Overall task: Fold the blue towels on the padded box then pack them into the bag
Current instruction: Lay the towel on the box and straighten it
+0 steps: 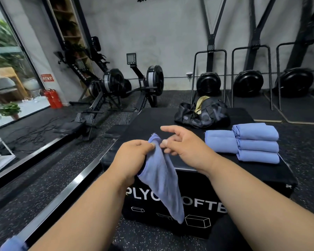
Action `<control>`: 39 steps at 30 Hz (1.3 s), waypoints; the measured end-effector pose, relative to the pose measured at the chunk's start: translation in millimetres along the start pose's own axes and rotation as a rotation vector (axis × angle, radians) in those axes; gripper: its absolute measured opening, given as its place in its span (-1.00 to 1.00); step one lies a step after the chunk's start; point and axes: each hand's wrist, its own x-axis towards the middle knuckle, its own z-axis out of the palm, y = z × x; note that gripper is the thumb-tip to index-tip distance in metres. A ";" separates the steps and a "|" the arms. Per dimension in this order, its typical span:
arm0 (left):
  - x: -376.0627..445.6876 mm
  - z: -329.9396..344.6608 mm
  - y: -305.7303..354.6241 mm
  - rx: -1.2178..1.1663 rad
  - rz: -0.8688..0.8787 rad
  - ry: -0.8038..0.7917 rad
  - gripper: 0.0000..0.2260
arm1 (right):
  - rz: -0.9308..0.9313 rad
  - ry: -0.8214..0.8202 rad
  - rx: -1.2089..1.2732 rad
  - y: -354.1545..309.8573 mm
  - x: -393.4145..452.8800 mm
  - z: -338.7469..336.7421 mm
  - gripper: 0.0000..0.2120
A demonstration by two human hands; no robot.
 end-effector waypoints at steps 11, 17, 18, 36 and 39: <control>-19.9 -1.3 -18.1 -0.492 -0.251 0.153 -0.71 | -0.028 -0.035 0.122 27.5 -56.2 44.9 -0.72; -22.2 -4.9 -27.2 -0.593 -0.292 0.225 -0.38 | -0.132 -0.111 -0.258 35.0 -64.2 41.4 -0.34; -22.2 -6.2 -28.5 -0.599 -0.300 0.220 -0.44 | -0.151 -0.099 -0.356 36.9 -64.9 42.3 -0.33; -27.6 -48.6 -68.4 -0.136 -0.210 -0.261 -0.63 | -0.011 -0.035 -0.039 46.5 -56.1 30.4 -0.84; -25.5 -59.6 -77.6 0.022 -0.081 -0.357 -0.74 | 0.001 -0.045 -0.032 47.6 -50.4 23.4 -0.83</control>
